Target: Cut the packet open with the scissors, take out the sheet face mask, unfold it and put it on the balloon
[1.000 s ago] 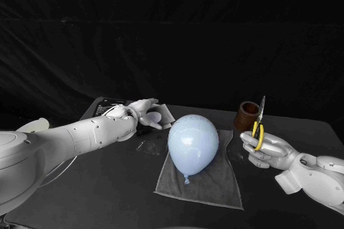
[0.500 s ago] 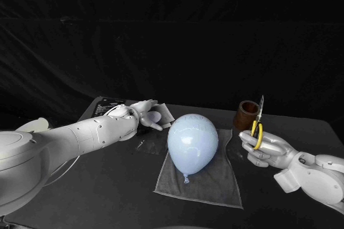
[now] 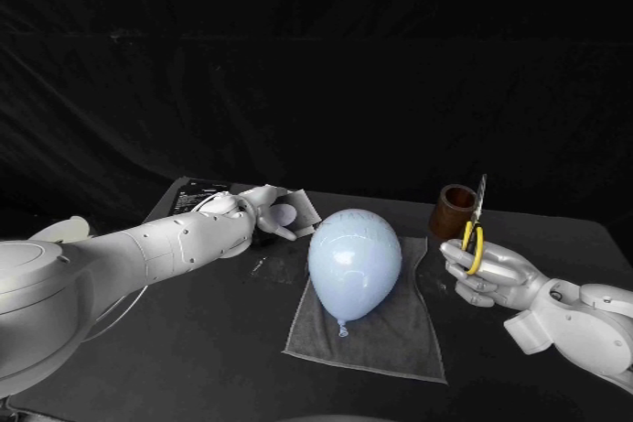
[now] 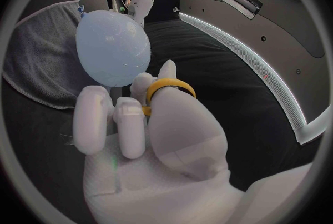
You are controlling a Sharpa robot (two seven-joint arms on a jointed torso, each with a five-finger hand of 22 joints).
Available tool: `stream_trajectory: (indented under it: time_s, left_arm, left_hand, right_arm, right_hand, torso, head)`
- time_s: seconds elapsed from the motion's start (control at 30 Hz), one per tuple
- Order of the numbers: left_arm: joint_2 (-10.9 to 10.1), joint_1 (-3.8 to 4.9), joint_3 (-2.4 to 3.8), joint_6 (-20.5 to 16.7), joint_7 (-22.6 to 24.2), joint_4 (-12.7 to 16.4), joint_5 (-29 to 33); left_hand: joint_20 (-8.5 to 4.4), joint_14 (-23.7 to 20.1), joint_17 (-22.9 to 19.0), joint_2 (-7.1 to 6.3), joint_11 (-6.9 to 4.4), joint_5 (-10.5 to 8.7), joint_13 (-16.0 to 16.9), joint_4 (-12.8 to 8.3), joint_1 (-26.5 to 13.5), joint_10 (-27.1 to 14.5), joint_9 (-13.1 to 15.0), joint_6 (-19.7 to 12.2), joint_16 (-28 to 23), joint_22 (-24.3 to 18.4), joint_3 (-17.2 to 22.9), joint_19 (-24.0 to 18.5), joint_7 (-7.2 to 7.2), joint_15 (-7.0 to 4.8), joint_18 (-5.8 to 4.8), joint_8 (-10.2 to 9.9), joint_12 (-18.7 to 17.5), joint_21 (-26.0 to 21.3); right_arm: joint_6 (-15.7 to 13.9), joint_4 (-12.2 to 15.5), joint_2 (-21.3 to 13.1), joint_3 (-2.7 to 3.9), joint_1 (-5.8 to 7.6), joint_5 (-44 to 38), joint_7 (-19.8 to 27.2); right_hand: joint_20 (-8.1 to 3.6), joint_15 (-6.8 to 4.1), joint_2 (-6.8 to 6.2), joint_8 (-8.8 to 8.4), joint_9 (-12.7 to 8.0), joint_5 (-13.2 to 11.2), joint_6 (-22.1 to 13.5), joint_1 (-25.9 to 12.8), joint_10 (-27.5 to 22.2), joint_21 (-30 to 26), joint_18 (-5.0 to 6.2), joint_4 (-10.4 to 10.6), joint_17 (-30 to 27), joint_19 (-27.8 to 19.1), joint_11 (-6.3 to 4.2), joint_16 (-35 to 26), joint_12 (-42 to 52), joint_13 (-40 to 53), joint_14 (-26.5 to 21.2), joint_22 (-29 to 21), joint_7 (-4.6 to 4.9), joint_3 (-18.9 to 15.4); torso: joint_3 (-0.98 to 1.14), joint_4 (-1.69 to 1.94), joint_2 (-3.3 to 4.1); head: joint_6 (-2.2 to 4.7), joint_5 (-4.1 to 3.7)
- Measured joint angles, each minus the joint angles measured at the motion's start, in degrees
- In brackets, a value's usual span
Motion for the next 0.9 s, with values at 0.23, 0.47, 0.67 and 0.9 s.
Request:
stream_trajectory:
  time_s: [0.23, 0.47, 0.67, 0.9]
  left_arm:
    - [0.41, 0.04, 0.04, 0.88, -1.28, -0.42, -0.03]
    - [0.89, 0.12, 0.10, 1.79, -2.56, -1.12, -0.13]
    - [1.19, 0.20, 0.17, 2.29, -3.53, -1.57, -0.23]
    - [1.22, 0.34, 0.28, 2.61, -3.97, -1.36, -0.23]
  left_hand:
    - [0.00, -0.35, -0.41, 0.00, 0.00, 0.00, 0.00, 0.08, 0.00, 0.00, -0.13, 0.00, 0.00, -0.01, -0.29, -0.01, 0.00, 0.08, 0.92, 0.00, 0.01, 0.00]
    - [0.00, -1.05, -0.84, 0.00, 0.11, 0.00, -0.23, 0.09, -0.01, -0.41, -0.42, -0.43, -0.08, -0.01, -0.58, -0.01, -0.02, 0.21, 0.92, 0.00, 0.01, 0.00]
    - [-0.01, -1.05, -0.81, -0.02, 0.11, -0.02, -0.23, 0.22, -0.03, -0.41, -0.41, -0.43, -0.27, -0.03, -0.20, -0.02, -0.01, 0.21, 0.92, 0.00, 0.01, -0.01]
    - [-0.03, 2.79, 0.74, 0.25, 0.02, -0.03, 0.41, 0.30, 1.67, 4.73, 1.78, 3.86, 0.81, 0.07, 3.37, 1.29, 0.12, 0.09, 1.47, 1.74, 0.93, 0.40]
  right_arm:
    - [0.00, 0.00, 0.00, 0.00, 0.00, -0.05, 0.00]
    - [0.00, 0.02, -0.01, -0.01, 0.00, -0.13, 0.00]
    - [0.00, 0.06, -0.04, -0.02, 0.00, -0.18, 0.00]
    - [0.00, 0.08, -0.08, -0.01, 0.00, -0.23, 0.00]
  right_hand:
    - [0.00, 0.00, 0.00, 0.00, 0.00, 0.00, 0.00, 0.00, 0.00, 0.00, -0.01, 0.00, 0.00, 0.00, 0.00, 0.15, 0.00, 0.02, 0.00, -0.01, 0.00, 0.00]
    - [0.00, 0.00, 0.00, 0.00, 0.00, 0.00, 0.00, 0.00, 0.00, 0.00, -0.01, 0.00, 0.01, -0.01, 0.00, 0.15, 0.00, 0.04, 0.00, 0.02, 0.00, 0.00]
    - [0.01, 0.00, 0.07, 0.00, 0.00, 0.00, 0.00, 0.07, 0.00, 0.00, -0.02, 0.00, 0.05, -0.01, 0.00, 0.14, 0.00, 0.06, 0.00, 0.03, 0.00, 0.00]
    - [0.01, 0.00, 0.06, 0.00, 0.00, 0.00, 0.00, 0.07, 0.00, 0.00, -0.02, 0.00, 0.04, -0.01, 0.00, 0.04, 0.00, 0.09, 0.00, 0.03, 0.00, 0.00]
  torso:
    - [0.00, 0.01, -0.02]
    - [0.01, -0.01, -0.02]
    - [0.04, -0.03, -0.01]
    - [0.04, -0.01, -0.01]
  head:
    - [-0.18, -0.03]
    - [-0.29, -0.04]
    - [-0.37, -0.10]
    - [-0.47, -0.09]
